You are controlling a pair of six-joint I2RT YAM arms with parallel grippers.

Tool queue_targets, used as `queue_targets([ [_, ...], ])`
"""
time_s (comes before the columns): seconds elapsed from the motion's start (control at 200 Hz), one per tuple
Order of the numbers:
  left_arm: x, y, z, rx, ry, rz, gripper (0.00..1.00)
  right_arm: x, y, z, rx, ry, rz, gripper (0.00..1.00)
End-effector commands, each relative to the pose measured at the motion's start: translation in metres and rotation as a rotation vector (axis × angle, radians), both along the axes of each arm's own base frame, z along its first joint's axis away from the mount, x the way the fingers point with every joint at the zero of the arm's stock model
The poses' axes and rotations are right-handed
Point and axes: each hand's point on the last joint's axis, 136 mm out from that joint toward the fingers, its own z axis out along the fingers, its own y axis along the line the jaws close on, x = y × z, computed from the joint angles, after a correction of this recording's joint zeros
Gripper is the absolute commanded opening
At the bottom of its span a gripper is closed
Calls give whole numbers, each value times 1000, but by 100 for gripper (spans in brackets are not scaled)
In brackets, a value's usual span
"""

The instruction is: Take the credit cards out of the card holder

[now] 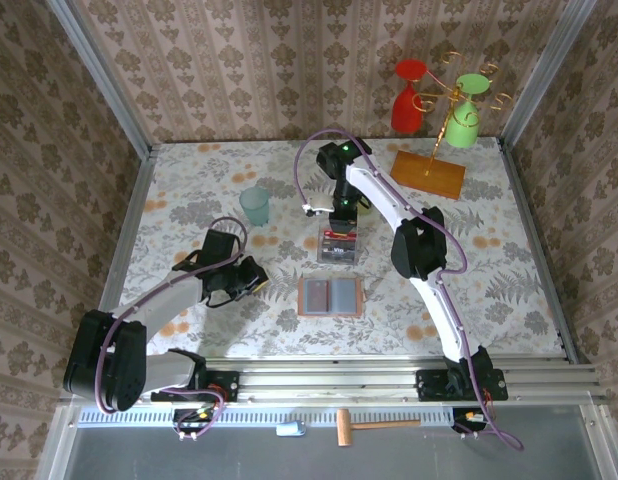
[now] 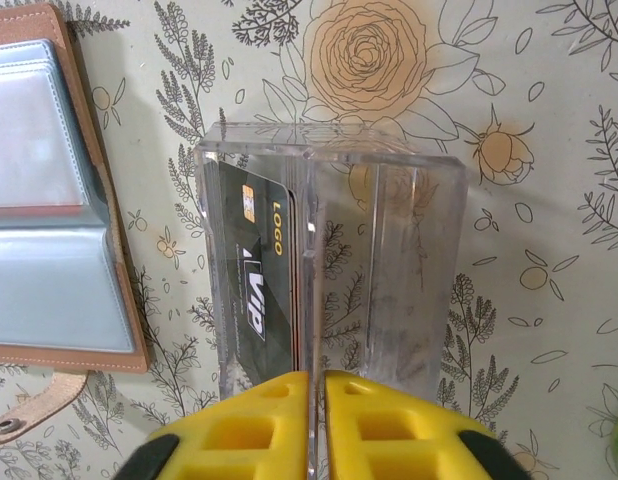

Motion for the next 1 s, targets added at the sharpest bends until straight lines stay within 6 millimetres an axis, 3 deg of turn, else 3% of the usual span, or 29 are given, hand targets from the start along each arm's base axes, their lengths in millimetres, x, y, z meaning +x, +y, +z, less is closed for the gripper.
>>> queue_targets([
  [0.0,-6,4,-2,6,14,-5,11,1,-2,-1,-2,8,-4,17],
  [0.315,-3,3,1,3,6,-7,11,32,-4,29,-6,-186,-35,20],
  [0.61,-3,3,4,-1,-5,-5,11,39,-6,48,-4,-256,-57,15],
  [0.995,-7,4,3,-6,-2,-3,11,49,-9,17,-56,-281,-105,15],
])
